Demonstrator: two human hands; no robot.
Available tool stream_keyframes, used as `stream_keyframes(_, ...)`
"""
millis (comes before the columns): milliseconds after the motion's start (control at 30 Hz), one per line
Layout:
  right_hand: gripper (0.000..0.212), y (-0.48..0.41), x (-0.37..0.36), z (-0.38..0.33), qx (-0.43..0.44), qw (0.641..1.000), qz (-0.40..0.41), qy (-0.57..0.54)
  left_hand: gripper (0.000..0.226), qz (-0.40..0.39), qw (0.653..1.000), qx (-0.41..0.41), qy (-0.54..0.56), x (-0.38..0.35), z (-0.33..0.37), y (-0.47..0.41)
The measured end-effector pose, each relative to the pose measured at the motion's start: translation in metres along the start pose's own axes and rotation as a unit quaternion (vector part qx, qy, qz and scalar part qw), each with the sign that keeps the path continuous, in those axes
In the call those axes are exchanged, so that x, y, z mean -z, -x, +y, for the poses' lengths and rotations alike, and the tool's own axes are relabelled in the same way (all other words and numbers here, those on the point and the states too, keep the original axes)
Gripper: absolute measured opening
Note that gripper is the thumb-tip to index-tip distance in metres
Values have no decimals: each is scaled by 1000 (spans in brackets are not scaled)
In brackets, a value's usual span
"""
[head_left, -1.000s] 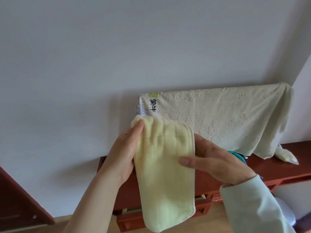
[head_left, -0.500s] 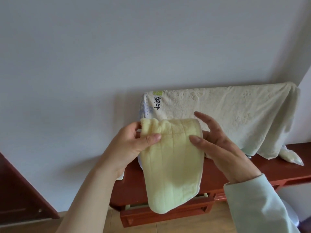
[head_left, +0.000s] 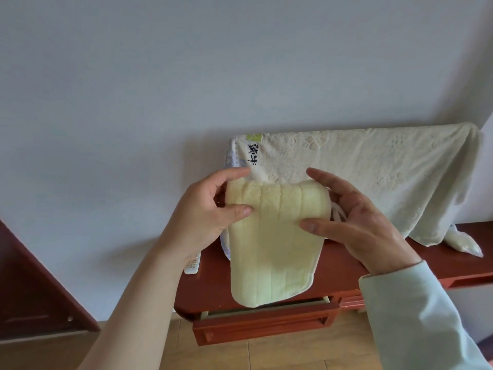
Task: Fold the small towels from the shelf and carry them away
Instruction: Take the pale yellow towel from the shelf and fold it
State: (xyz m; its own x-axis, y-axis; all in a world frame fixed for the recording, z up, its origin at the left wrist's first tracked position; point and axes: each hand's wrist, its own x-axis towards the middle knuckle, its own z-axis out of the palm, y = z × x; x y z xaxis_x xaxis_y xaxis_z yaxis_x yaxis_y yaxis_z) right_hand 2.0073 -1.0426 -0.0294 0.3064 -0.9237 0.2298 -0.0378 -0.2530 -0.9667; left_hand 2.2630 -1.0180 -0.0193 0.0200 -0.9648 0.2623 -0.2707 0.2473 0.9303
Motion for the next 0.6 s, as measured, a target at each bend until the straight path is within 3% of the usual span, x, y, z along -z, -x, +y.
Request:
stream_keyframes(200, 60, -1, 1, -4, 2, 997, 17, 69, 39, 21, 1000, 8, 4, 1, 3, -2)
stream_keyframes(400, 32, -2, 1, -11, 14, 997, 37, 61, 37, 30, 999, -17, 16, 1, 9, -7)
stream_keyframes(467, 34, -1, 2, -14, 15, 998, 33, 50, 40, 18, 999, -32, 20, 2, 11, -7)
stream_keyframes(600, 57, -1, 4, -19, 19, 998, 28, 61, 36, 7, 998, -58, 12, 9, 11, -7)
